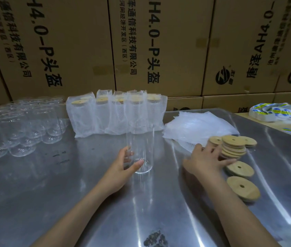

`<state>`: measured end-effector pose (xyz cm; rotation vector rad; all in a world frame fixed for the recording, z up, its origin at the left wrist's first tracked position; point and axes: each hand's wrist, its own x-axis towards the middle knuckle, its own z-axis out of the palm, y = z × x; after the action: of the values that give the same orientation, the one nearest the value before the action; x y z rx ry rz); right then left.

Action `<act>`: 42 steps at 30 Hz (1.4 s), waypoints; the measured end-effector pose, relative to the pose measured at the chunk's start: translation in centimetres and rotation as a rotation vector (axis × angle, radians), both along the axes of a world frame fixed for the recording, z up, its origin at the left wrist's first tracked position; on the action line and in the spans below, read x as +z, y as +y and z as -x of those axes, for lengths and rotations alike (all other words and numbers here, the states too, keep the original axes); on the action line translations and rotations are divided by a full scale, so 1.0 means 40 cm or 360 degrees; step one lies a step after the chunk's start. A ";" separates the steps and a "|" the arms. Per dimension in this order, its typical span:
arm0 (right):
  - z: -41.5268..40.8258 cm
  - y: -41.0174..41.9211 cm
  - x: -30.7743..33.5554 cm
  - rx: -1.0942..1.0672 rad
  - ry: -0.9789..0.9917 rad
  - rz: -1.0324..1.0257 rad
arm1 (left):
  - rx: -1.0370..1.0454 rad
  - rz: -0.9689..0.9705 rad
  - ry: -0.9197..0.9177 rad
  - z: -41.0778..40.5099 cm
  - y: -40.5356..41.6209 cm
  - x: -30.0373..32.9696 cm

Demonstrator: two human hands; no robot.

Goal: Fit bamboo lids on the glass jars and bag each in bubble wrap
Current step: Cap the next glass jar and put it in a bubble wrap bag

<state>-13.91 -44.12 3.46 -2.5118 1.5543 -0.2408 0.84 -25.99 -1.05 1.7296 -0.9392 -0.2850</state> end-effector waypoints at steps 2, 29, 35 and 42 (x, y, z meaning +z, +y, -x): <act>0.027 -0.023 0.000 -0.0109 0.0034 -0.0174 | -0.0006 -0.0004 -0.0008 -0.002 -0.001 -0.002; 0.022 0.026 -0.028 0.0054 0.0176 -0.0267 | -0.0010 -0.0044 -0.0019 -0.003 0.000 -0.002; 0.010 0.007 -0.045 0.0144 0.0053 -0.0026 | 0.0001 -0.0044 -0.0022 0.004 0.001 0.003; -0.015 -0.024 -0.060 0.0347 -0.0074 0.0129 | 0.0008 -0.0053 -0.0034 0.007 0.003 0.007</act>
<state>-13.29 -45.06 1.07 -2.6901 1.2645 -0.3342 0.56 -25.89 -0.79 1.7683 -0.9501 -0.2807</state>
